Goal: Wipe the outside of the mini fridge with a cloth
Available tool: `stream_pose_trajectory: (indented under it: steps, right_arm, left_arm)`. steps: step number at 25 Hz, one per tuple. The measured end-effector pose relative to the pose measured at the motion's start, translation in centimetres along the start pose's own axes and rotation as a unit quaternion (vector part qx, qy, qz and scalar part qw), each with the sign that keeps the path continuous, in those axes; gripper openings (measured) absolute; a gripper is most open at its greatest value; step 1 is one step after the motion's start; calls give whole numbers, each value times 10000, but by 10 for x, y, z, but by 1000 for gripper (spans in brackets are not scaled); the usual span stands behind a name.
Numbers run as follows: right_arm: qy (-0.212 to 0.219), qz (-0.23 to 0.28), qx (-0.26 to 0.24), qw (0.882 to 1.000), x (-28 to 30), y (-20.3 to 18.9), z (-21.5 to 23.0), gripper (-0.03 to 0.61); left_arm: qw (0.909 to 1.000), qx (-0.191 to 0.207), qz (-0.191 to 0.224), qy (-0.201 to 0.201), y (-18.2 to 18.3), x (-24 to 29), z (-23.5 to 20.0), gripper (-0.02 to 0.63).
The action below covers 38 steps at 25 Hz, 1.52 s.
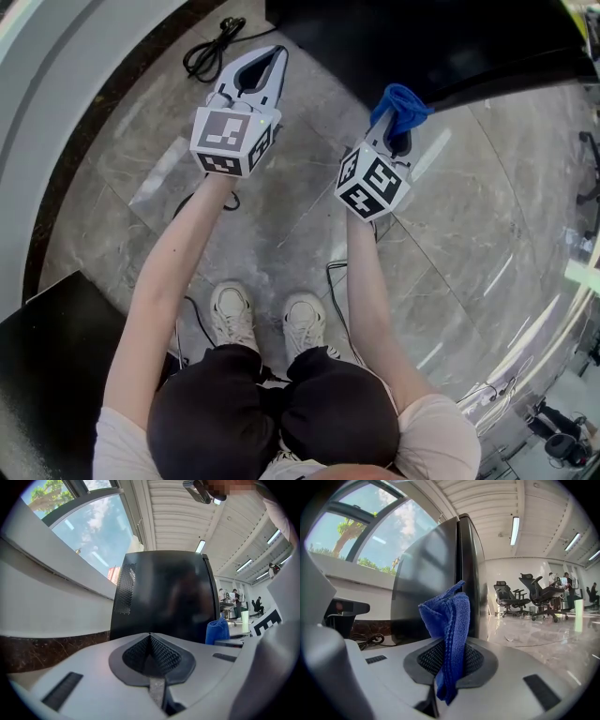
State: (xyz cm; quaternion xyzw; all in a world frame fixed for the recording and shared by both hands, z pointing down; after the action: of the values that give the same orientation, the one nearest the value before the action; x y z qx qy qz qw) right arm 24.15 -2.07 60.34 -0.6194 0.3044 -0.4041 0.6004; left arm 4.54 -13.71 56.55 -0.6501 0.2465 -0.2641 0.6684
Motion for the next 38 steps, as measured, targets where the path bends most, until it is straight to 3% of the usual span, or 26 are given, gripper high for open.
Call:
stream_pose_trajectory:
  steps: [8, 14, 18, 24, 28, 32, 38]
  right_arm:
    - [-275, -85, 238, 9993, -11, 1, 32, 72]
    - [-1237, -52, 440, 9913, -16, 6, 100, 72]
    - [-1291, 244, 427, 9904, -21, 26, 112, 72]
    - [-894, 18, 562, 9944, -22, 22, 90, 72]
    - [119, -221, 451, 9987, -41, 27, 42, 72]
    - [1213, -406, 349, 9912, -66, 25, -15, 72]
    - [1810, -493, 401, 9814, -58, 23, -64, 72]
  left_arm:
    - [9999, 59, 42, -97, 6, 2, 10, 5]
    - [10000, -4, 15, -21, 4, 0, 8, 5]
    - [10000, -65, 19, -13, 5, 4, 13, 5]
    - [9998, -2, 33, -212, 10, 8, 34, 5]
    - [9987, 325, -121, -370, 10, -2, 36, 5]
    - [9999, 102, -119, -33, 10, -11, 24, 5]
    - [9997, 157, -43, 175, 13, -25, 15, 5]
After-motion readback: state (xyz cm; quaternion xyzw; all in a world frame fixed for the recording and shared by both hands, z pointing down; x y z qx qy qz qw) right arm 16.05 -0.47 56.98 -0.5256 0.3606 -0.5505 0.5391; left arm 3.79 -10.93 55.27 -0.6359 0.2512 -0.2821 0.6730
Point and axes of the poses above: the fingertips, and each gripper's own axes: x forward along the fingers, z to its right, y out of its top, the point moved 4 cm from there along -x, backward along the fingers, and after that the axes turned 5 degrees about x, right-handed, at the moved point
